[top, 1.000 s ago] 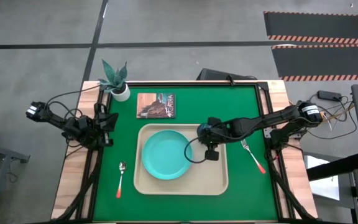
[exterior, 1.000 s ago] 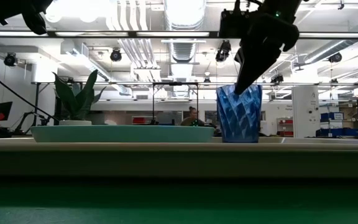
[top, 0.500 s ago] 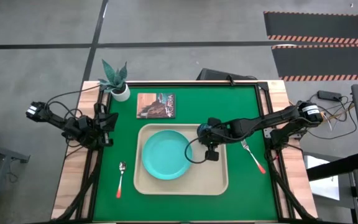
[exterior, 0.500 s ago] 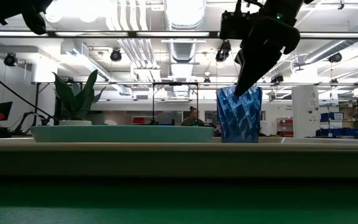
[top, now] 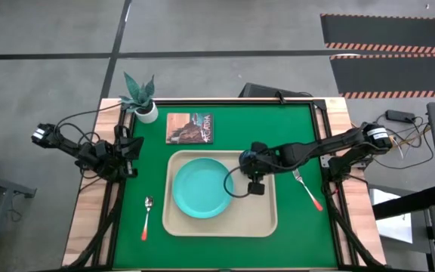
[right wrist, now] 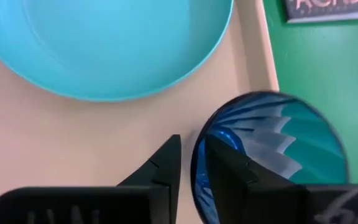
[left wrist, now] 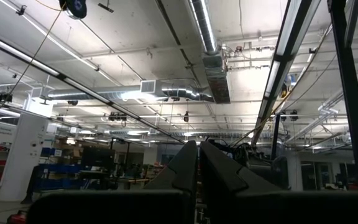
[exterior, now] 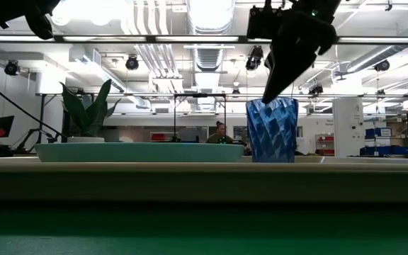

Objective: Pick and place plate/cup/fork/spoon on tray
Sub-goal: Put the orange spoon in the right corner of the serving tray

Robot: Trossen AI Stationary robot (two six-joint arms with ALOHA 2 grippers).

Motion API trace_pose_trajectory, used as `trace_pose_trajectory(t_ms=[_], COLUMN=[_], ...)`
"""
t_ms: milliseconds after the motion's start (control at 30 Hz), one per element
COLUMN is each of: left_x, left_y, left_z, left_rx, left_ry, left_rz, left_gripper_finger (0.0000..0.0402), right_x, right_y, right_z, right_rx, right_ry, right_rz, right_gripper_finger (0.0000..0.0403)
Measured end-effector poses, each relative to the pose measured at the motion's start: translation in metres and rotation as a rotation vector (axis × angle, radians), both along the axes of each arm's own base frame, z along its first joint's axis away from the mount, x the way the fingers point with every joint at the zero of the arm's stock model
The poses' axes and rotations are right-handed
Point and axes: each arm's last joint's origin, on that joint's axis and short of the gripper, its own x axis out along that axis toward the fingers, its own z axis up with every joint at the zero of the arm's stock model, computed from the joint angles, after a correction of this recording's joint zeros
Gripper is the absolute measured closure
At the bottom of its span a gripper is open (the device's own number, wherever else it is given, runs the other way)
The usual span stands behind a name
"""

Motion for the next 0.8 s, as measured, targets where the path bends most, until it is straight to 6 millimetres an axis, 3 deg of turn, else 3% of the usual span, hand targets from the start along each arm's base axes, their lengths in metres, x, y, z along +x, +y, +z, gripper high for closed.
trace_pose_trajectory(t_ms=[233, 367, 533, 800], left_x=[0.0, 0.0, 0.0, 0.001], left_y=[0.0, 0.0, 0.0, 0.0], left_z=[0.0, 0.0, 0.0, -0.001], left_rx=[0.0, 0.0, 0.0, 0.002], left_ry=[0.0, 0.0, 0.0, 0.006], left_rz=[0.0, 0.0, 0.0, -0.001], left_gripper_finger=[0.0398, 0.0398, 0.0398, 0.0398], right_x=[0.003, 0.001, -0.009, -0.02], right_y=[0.002, 0.012, 0.036, 0.055], right_z=[0.029, 0.036, 0.031, 0.009], right_rx=[0.029, 0.081, 0.118, -0.008], right_ry=[-0.054, -0.042, 0.017, 0.008], right_rz=[-0.025, -0.019, 0.029, 0.076], right_gripper_finger=[0.0324, 0.0329, 0.0351, 0.0392])
